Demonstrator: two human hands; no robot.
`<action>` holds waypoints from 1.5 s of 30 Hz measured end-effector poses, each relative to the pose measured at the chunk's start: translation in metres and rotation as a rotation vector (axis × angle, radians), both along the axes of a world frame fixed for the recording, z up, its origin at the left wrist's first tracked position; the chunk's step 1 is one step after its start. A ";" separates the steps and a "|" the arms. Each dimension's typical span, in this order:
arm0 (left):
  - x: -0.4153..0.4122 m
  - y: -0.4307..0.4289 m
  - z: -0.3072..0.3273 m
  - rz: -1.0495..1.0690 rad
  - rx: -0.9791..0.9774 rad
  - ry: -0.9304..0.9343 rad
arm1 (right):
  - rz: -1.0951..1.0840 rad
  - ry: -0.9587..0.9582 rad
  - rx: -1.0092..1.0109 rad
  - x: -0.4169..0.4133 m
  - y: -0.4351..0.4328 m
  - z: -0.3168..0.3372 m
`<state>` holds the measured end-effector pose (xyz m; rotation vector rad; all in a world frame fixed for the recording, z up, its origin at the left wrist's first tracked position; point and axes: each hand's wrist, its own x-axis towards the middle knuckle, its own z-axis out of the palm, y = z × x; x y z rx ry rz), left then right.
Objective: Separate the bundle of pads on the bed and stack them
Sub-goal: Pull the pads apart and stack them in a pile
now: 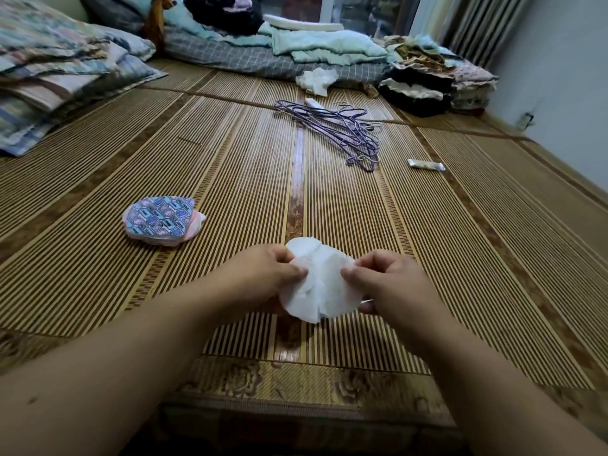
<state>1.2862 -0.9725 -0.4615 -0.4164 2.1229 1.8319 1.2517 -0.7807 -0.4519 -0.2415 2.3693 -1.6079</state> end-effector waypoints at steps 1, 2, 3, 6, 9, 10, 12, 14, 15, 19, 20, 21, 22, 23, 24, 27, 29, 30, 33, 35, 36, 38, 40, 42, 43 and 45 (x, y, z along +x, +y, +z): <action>0.001 0.004 0.002 -0.007 0.019 0.027 | 0.025 0.016 -0.010 0.004 -0.006 0.000; 0.001 0.008 0.004 -0.015 0.030 0.052 | 0.040 0.031 -0.027 0.006 -0.011 -0.001; 0.001 0.012 0.004 -0.019 0.042 0.075 | 0.054 0.048 -0.039 0.008 -0.014 -0.002; 0.001 0.018 0.005 0.019 0.079 0.107 | 0.112 0.092 -0.051 0.011 -0.018 -0.001; 0.001 0.020 0.002 0.072 0.178 0.103 | 0.172 0.076 -0.082 0.012 -0.017 0.003; 0.001 0.021 0.000 0.068 0.193 0.100 | 0.194 0.077 -0.071 0.012 -0.017 0.004; 0.002 0.021 -0.005 0.034 0.187 0.101 | 0.226 0.072 -0.052 0.012 -0.016 0.004; 0.003 0.020 -0.006 0.009 0.199 0.102 | 0.202 0.020 -0.074 0.011 -0.016 0.002; 0.003 0.019 -0.006 0.005 0.211 0.096 | 0.175 -0.041 -0.108 0.010 -0.016 0.001; 0.005 0.019 -0.008 0.071 0.226 0.088 | 0.117 -0.163 -0.187 0.007 -0.018 -0.003; 0.004 0.016 -0.009 0.105 0.216 0.090 | 0.113 -0.142 -0.179 0.007 -0.018 -0.003; 0.002 0.011 -0.008 0.148 0.206 0.102 | 0.111 -0.117 -0.173 0.007 -0.019 -0.003; -0.002 0.003 -0.005 0.203 0.202 0.120 | 0.109 -0.089 -0.161 0.007 -0.019 -0.003; -0.005 -0.010 -0.002 0.277 0.201 0.143 | 0.107 -0.055 -0.129 0.007 -0.019 -0.003; -0.009 -0.027 0.002 0.363 0.206 0.170 | 0.100 -0.024 -0.087 0.006 -0.018 -0.004; -0.017 -0.086 0.012 0.641 0.137 0.248 | 0.063 -0.010 -0.010 0.004 -0.016 -0.007; -0.015 -0.124 0.011 0.785 0.045 0.268 | 0.046 -0.017 0.015 0.003 -0.014 -0.010; -0.015 -0.138 0.008 0.824 0.028 0.269 | 0.037 -0.020 0.019 0.003 -0.011 -0.011; -0.017 -0.168 -0.011 0.882 -0.037 0.271 | 0.030 -0.023 0.034 0.000 -0.009 -0.014; -0.020 -0.179 -0.024 0.911 -0.092 0.262 | 0.018 -0.025 0.032 -0.001 -0.010 -0.015; -0.021 -0.183 -0.029 0.921 -0.120 0.262 | 0.011 -0.024 0.037 -0.001 -0.010 -0.016; -0.024 -0.189 -0.035 0.935 -0.196 0.257 | 0.004 -0.023 0.050 -0.002 -0.010 -0.018; -0.027 -0.192 -0.038 0.953 -0.278 0.273 | 0.001 -0.021 0.064 -0.002 -0.008 -0.019; -0.027 -0.192 -0.041 0.968 -0.438 0.270 | 0.001 -0.010 0.075 -0.003 -0.006 -0.018; -0.028 -0.190 -0.043 0.973 -0.508 0.257 | -0.002 -0.004 0.075 -0.003 -0.004 -0.018; -0.028 -0.187 -0.048 0.982 -0.549 0.228 | -0.014 0.005 0.070 -0.003 -0.002 -0.016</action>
